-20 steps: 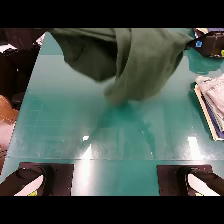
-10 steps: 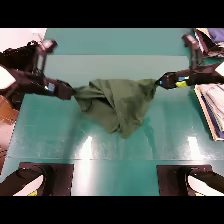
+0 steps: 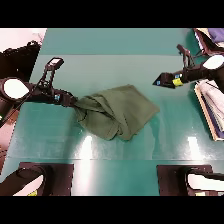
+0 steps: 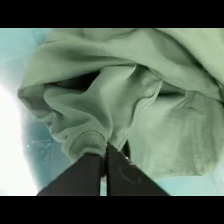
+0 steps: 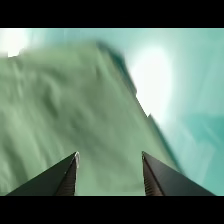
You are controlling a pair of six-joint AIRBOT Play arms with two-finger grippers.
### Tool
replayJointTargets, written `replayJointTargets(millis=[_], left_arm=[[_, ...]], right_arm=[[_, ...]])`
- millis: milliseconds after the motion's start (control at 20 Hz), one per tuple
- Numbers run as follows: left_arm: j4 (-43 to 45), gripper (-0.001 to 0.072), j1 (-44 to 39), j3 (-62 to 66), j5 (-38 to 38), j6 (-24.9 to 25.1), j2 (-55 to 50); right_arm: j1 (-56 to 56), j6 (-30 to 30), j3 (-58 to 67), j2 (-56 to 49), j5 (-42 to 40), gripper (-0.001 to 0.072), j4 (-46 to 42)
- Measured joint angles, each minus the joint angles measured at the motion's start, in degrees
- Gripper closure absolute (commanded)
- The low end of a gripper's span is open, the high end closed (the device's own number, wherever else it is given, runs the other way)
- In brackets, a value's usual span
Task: Fold the shirts.
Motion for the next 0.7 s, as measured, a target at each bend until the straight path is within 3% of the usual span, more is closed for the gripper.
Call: replayJointTargets(millis=[250,500,700], left_arm=[[1.1,0.068,0.0,-0.3,1.0,0.0,0.0],[1.4,0.068,0.0,-0.3,1.8,0.0,0.0],[1.4,0.068,0.0,-0.3,2.0,0.0,0.0]], right_arm=[[-1.9,0.6,-16.1,6.6,2.2,0.0262,0.4],[-2.9,3.7,-29.1,12.2,-0.9,0.0262,1.4],[-0.7,4.3,-33.6,10.8,-5.5,0.0263,6.2]])
